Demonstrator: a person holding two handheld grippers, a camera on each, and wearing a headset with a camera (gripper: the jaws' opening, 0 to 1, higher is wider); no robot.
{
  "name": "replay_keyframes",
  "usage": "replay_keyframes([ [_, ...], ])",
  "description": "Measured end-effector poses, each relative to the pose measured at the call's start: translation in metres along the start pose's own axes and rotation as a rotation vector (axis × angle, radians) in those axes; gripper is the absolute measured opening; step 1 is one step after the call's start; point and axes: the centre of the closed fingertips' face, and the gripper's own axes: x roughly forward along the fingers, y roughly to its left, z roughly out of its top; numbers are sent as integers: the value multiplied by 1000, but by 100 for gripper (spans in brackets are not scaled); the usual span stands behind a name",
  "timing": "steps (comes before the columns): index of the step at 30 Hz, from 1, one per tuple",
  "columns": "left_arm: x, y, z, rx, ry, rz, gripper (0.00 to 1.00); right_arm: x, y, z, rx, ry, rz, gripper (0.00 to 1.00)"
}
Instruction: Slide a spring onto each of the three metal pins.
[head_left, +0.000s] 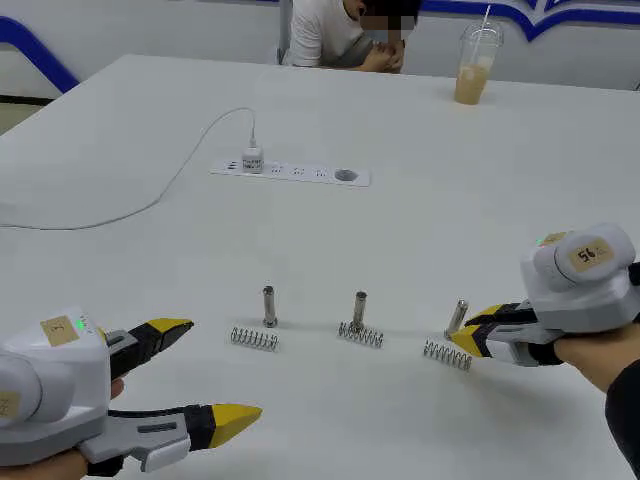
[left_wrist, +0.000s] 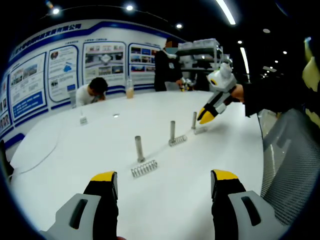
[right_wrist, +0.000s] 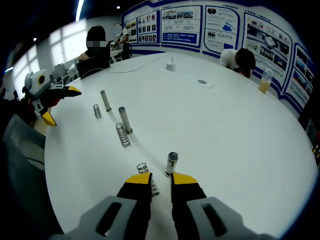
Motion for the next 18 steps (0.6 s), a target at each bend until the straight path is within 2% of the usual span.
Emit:
replay_keyframes([
  [12,0,0,-2,-2,2,1,77,3,12,-14,-49,32,76,17],
  [18,1,-1,-2,-2,4,-2,77,5,13,-20,-71,46,106,17],
])
